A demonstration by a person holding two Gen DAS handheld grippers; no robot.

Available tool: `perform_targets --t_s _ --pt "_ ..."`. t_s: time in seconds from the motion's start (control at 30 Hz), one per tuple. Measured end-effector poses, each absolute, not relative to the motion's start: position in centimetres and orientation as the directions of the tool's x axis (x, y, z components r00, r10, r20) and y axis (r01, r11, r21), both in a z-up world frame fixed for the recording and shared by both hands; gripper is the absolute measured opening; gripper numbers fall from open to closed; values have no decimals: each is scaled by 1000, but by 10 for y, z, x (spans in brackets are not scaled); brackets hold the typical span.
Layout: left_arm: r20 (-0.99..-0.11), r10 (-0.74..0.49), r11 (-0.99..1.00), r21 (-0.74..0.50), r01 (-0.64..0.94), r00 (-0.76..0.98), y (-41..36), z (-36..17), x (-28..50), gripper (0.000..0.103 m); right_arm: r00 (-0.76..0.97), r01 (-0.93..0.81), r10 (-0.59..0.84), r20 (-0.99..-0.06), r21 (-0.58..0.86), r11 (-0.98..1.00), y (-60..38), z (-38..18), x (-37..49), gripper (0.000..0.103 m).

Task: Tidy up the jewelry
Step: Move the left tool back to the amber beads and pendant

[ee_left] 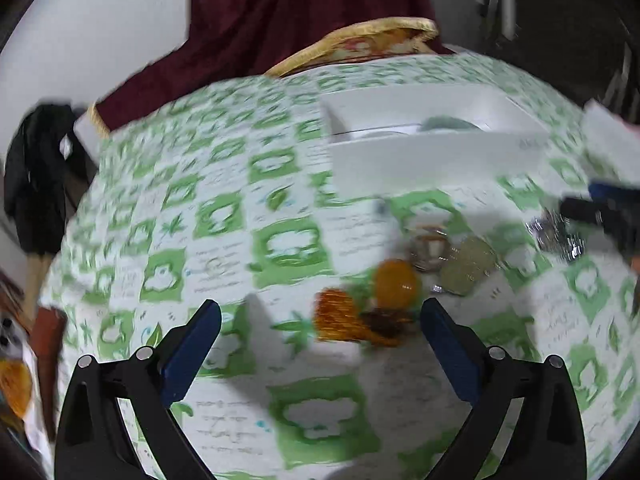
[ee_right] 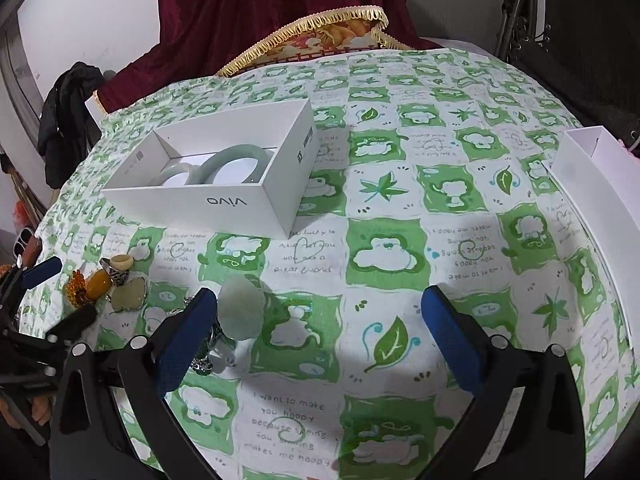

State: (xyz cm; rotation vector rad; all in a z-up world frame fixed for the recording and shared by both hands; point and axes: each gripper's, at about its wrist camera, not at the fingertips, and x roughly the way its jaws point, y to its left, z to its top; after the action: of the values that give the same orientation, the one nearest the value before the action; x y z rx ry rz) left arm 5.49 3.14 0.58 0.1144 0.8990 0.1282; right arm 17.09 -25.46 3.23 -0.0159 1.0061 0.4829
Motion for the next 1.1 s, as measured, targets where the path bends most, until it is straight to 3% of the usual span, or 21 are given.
perform_targets --t_s 0.1,0.23,0.5,0.57,0.8,0.9,0.97,1.0,1.1 --pt "-787 202 976 111 -188 583 62 5 58 100 441 -400 368 -819 188 897 -252 32 170 99" --pt "-788 131 981 14 -195 601 75 10 54 100 442 -406 354 -824 169 898 -250 31 169 99" --pt "-769 157 987 149 -65 620 32 5 53 100 438 -429 338 -833 137 893 -249 30 164 99" --pt "-777 137 990 117 -73 615 37 4 54 100 437 -457 318 -842 97 884 -246 29 160 99" --pt "-802 103 990 29 -135 589 58 2 58 100 412 -513 403 -817 157 844 -250 33 154 98" --pt "-803 104 990 29 -136 587 58 1 59 100 390 -586 448 -804 158 795 -240 37 145 74" --pt "-803 104 990 27 -138 587 59 0 59 100 384 -619 449 -807 136 774 -233 38 140 68" --pt "-803 104 990 27 -138 587 59 0 59 100 375 -646 465 -802 134 751 -229 40 136 58" --pt "-803 104 990 27 -138 587 60 0 59 100 363 -680 483 -797 129 722 -223 42 130 56"
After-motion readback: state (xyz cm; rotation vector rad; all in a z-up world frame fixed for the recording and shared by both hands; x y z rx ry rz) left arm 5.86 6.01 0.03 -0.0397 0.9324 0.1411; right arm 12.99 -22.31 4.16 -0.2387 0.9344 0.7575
